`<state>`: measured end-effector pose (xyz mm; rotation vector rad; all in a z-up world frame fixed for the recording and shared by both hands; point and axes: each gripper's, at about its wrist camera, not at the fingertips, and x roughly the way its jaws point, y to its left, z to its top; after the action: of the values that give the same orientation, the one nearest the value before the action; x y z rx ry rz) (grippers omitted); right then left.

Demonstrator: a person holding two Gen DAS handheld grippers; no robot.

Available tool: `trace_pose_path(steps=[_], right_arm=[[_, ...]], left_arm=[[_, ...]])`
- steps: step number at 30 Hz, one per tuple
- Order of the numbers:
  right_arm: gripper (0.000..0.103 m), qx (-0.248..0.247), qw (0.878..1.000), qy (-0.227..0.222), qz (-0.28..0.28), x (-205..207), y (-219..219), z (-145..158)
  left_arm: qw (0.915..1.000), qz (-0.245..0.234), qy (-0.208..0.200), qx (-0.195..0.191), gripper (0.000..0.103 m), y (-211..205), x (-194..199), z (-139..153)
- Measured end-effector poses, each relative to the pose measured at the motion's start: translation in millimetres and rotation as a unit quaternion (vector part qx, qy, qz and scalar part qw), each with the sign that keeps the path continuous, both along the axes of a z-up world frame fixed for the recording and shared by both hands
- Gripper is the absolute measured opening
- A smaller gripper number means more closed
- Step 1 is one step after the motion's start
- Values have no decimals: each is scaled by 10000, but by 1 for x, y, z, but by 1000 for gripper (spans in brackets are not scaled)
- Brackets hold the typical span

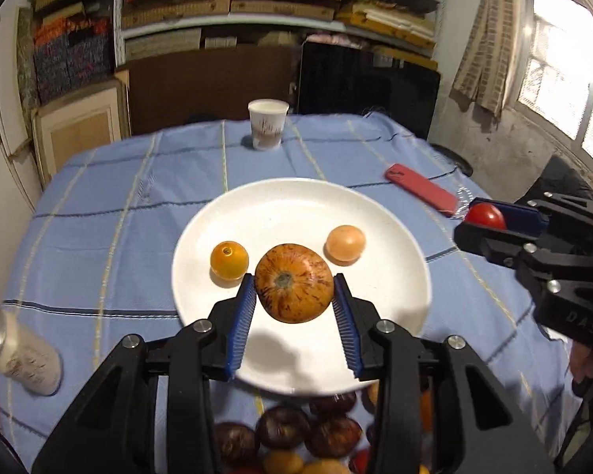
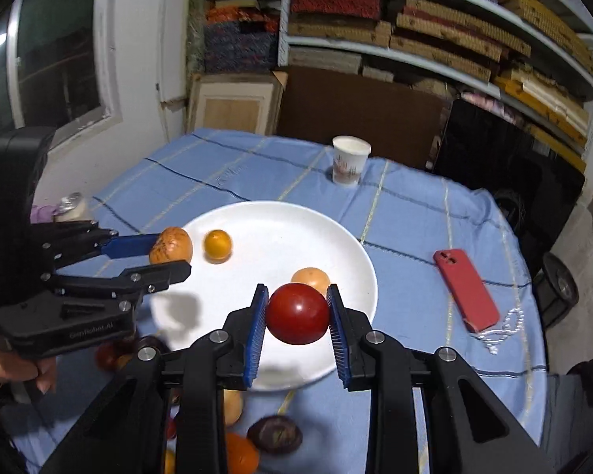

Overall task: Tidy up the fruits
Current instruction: 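Lower both held fruits onto the white plate and open both grippers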

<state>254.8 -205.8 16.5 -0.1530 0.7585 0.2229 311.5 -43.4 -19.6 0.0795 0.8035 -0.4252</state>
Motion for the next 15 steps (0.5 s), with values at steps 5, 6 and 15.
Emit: trace_pose_path(steps=[5, 6, 15], right_arm=[[30, -87, 9988, 419, -229, 48, -2, -51], [30, -101, 9985, 476, -250, 53, -2, -59], [54, -287, 9986, 246, -375, 51, -6, -63]], left_arm=[[9993, 4, 292, 252, 39, -15, 39, -38], [9991, 19, 326, 272, 39, -17, 43, -42], [9988, 248, -100, 409, 92, -10, 39, -26]])
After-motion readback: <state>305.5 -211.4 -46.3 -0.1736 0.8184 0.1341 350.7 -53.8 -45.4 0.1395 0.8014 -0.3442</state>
